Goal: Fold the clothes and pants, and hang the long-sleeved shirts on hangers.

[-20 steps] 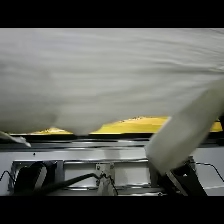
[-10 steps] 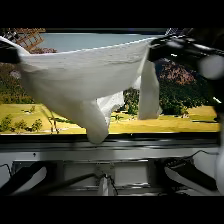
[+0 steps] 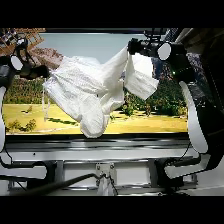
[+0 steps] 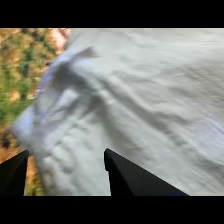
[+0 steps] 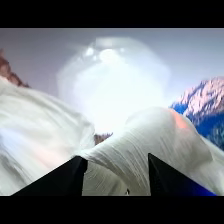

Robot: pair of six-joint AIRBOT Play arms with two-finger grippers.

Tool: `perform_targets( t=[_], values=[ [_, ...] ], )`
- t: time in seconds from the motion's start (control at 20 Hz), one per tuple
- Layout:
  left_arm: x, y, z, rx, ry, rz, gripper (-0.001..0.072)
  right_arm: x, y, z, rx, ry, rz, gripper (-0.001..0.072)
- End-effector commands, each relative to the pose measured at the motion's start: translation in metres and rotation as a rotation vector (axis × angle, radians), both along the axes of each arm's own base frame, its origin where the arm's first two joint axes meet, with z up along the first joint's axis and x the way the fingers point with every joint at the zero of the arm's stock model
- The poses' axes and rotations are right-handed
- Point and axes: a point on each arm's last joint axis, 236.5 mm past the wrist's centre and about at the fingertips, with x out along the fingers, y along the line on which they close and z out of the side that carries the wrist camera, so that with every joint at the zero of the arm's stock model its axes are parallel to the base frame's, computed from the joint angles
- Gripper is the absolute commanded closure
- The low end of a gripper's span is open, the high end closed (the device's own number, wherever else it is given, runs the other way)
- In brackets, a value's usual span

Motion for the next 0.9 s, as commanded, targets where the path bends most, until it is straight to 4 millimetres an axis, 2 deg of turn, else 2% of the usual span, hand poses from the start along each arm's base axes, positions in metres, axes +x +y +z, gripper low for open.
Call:
perform_targets(
  t=[0.0, 0.05, 0.1, 0.15, 0.2, 0.3, 0.45, 0.5, 0.55, 0.85],
  values=[
    [-0.022, 0.042, -0.002, 0.034, 0.042, 0.094, 0.0246, -0.028, -0.008, -0.032, -0.097, 0.165, 0.043, 0.0311],
    [-0.03, 0.051, -0.004, 0.005, 0.048, 0.138, 0.0246, -0.033, -0.018, -0.044, -0.147, 0.209, 0.039, 0.0307],
    [-0.039, 0.051, -0.01, -0.041, 0.06, 0.164, 0.0245, -0.041, -0.026, -0.055, -0.16, 0.269, 0.038, 0.025],
    [-0.048, 0.046, -0.019, -0.1, 0.077, 0.181, 0.0245, -0.053, -0.034, -0.068, -0.158, 0.352, 0.04, 0.0163],
    [-0.056, 0.036, -0.029, -0.153, 0.097, 0.17, 0.0245, -0.066, -0.043, -0.078, -0.171, 0.428, 0.043, 0.0133],
    [-0.07, 0.014, -0.051, -0.225, 0.143, 0.139, 0.0245, -0.091, -0.058, -0.088, -0.212, 0.538, 0.06, 0.0143],
    [-0.08, -0.017, -0.077, -0.351, 0.155, 0.135, 0.0245, -0.103, -0.06, -0.08, -0.229, 0.553, 0.084, 0.0149],
    [-0.079, -0.023, -0.081, -0.383, 0.144, 0.135, 0.0245, -0.104, -0.057, -0.075, -0.229, 0.541, 0.091, 0.0202],
    [-0.078, -0.026, -0.084, -0.397, 0.142, 0.129, 0.0245, -0.107, -0.052, -0.069, -0.229, 0.527, 0.101, 0.0223],
    [-0.069, -0.023, -0.112, -0.403, 0.153, 0.162, 0.0244, -0.123, -0.024, -0.046, -0.247, 0.481, 0.172, 0.0223]
  ],
)
